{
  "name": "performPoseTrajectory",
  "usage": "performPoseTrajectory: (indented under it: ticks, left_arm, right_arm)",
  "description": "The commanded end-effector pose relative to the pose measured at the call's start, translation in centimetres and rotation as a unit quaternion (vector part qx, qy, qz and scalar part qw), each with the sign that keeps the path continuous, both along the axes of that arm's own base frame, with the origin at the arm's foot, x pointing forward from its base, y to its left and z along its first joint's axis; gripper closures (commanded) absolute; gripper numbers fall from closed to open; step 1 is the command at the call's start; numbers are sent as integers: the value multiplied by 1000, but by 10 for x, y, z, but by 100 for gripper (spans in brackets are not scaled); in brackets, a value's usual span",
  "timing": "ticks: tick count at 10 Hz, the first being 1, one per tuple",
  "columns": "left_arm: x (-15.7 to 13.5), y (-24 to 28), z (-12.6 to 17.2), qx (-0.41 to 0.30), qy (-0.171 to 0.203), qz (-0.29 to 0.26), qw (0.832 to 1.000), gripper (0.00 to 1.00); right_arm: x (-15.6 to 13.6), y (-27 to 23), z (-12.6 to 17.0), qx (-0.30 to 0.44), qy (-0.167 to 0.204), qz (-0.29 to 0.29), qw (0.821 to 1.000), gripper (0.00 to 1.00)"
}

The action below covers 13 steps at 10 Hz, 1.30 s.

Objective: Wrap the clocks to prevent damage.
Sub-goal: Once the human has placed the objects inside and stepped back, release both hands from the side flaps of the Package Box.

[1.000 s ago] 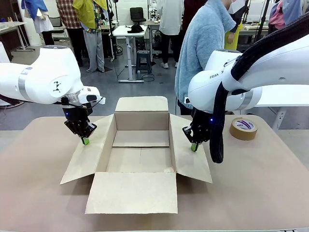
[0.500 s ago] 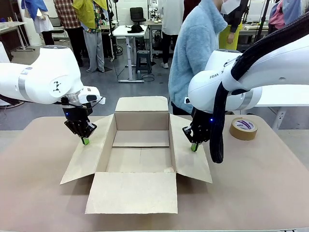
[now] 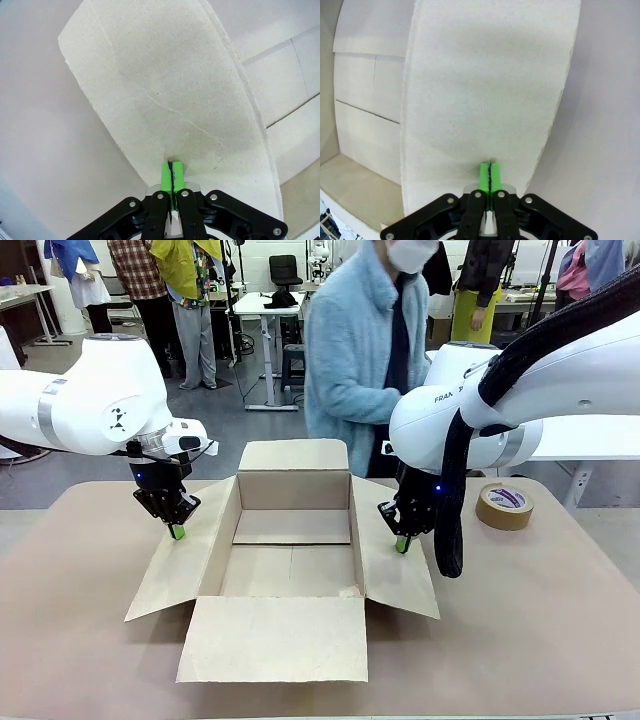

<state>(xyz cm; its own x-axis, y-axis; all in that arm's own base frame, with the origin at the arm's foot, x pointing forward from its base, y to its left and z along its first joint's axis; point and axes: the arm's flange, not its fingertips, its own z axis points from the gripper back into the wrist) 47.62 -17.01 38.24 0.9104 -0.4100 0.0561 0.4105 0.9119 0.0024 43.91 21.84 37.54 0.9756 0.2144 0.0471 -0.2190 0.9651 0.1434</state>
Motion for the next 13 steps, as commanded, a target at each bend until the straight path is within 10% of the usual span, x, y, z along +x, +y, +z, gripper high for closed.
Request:
performPoseTrajectory:
  ticks: [1,13]
  left_arm:
    - [-1,0,-1,3,2,-2,1000,100]
    - [-1,0,-1,3,2,-2,1000,100]
  right_arm:
    - [-2,0,-2,-1,2,-1,1000,99]
    - [-2,0,-2,-1,2,-1,1000,99]
